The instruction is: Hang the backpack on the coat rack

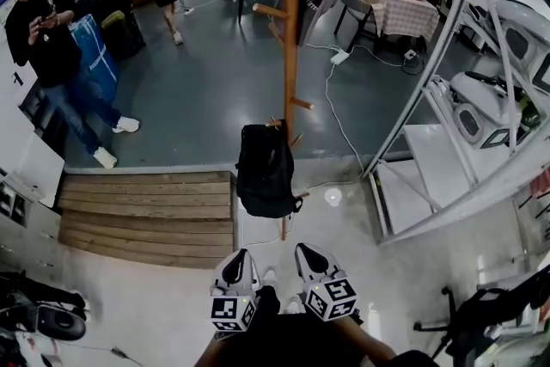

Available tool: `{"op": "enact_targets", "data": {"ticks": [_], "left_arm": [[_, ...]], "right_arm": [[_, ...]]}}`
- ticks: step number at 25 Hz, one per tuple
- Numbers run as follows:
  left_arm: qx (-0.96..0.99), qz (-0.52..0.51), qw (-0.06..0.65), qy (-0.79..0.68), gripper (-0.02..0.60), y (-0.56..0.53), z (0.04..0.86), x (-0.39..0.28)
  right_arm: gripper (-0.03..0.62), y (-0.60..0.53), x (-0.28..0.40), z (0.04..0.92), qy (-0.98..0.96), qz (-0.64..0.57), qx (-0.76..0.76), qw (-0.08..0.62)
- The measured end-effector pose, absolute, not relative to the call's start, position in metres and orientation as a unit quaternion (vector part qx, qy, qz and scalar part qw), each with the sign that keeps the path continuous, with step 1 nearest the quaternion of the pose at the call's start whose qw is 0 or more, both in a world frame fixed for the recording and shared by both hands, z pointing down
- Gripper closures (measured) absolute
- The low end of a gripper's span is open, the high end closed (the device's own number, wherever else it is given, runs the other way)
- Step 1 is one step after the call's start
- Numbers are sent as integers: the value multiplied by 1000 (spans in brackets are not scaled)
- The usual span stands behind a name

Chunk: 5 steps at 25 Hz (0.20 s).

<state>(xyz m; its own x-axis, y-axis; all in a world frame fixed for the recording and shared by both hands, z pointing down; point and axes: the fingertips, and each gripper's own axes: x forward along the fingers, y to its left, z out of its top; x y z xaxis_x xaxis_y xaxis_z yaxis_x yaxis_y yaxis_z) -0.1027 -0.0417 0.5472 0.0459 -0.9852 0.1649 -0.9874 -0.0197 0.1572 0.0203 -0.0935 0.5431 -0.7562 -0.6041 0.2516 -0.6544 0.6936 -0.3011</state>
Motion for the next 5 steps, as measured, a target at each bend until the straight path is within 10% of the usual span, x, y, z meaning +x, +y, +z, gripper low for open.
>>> {"op": "enact_targets", "data": {"ticks": [5], "left_arm": [[712, 5, 119, -692, 560, -39, 549, -104]], "right_arm": [[582, -93, 19, 544, -917, 193, 342, 69]]}}
